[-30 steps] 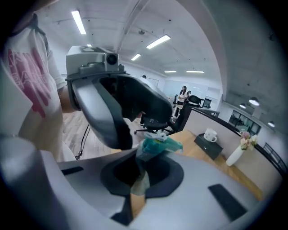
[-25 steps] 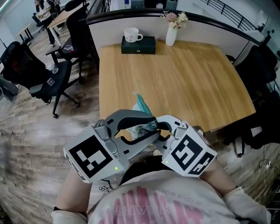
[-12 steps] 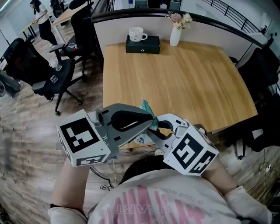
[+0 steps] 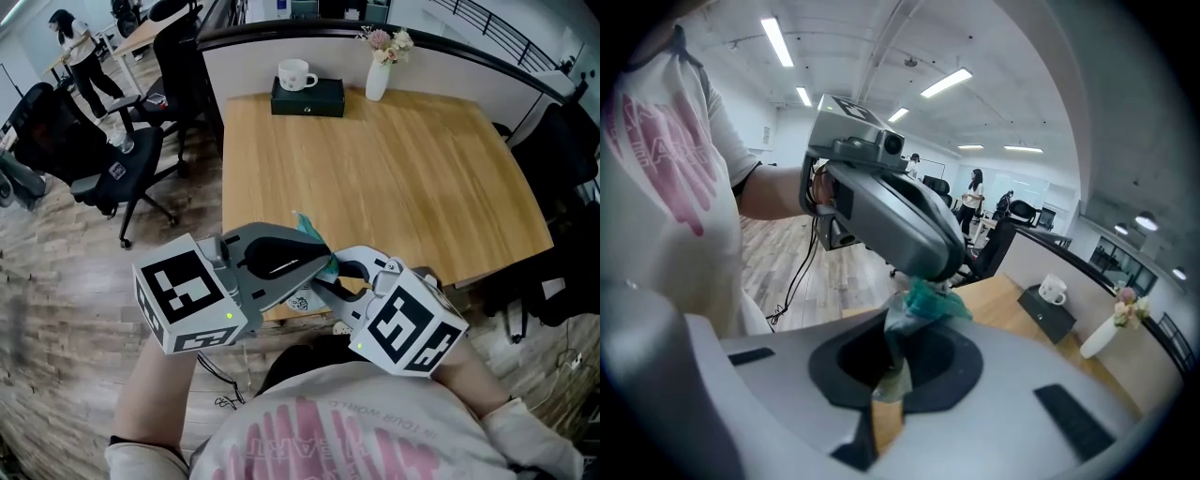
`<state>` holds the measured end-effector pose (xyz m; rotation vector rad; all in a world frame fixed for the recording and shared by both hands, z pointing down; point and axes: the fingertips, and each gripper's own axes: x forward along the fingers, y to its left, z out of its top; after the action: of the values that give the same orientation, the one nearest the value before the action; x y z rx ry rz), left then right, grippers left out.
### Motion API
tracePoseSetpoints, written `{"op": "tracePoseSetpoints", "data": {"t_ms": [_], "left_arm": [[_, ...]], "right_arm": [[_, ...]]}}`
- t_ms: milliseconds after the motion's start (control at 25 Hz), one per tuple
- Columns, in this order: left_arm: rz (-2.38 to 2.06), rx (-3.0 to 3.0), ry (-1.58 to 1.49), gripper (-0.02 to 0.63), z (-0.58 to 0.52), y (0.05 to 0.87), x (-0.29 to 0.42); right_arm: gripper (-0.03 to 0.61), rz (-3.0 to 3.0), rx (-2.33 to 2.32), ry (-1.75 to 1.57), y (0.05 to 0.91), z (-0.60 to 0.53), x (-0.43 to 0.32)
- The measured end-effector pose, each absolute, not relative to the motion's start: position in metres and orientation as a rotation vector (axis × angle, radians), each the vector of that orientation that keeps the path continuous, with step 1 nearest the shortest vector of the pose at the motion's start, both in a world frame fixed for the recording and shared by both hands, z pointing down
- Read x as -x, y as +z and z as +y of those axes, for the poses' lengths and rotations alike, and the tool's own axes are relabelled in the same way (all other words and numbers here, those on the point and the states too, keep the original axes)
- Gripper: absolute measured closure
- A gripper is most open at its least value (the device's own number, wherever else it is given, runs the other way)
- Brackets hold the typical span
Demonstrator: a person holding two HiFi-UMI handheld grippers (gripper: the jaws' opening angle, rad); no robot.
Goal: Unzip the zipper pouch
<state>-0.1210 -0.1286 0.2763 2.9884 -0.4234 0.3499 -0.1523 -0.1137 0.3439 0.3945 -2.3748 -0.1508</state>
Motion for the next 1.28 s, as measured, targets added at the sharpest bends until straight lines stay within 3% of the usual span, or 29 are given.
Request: {"op": "tracePoseSetpoints", "data": {"t_ms": [840,1280], "left_arm": [[-0.348,-2.665,0.090,0.606,-0.134,0.284,0.140],[-0.481,-2.740,0.227,0.607,-0.139,0.295,0.145]], "right_arm": [[0.575,-2.399,-0.336,-0.283,0.334,-0.103,0.145],[0.576,-2.468,-0.223,-0.347,0.328,-0.087,0.152]]}}
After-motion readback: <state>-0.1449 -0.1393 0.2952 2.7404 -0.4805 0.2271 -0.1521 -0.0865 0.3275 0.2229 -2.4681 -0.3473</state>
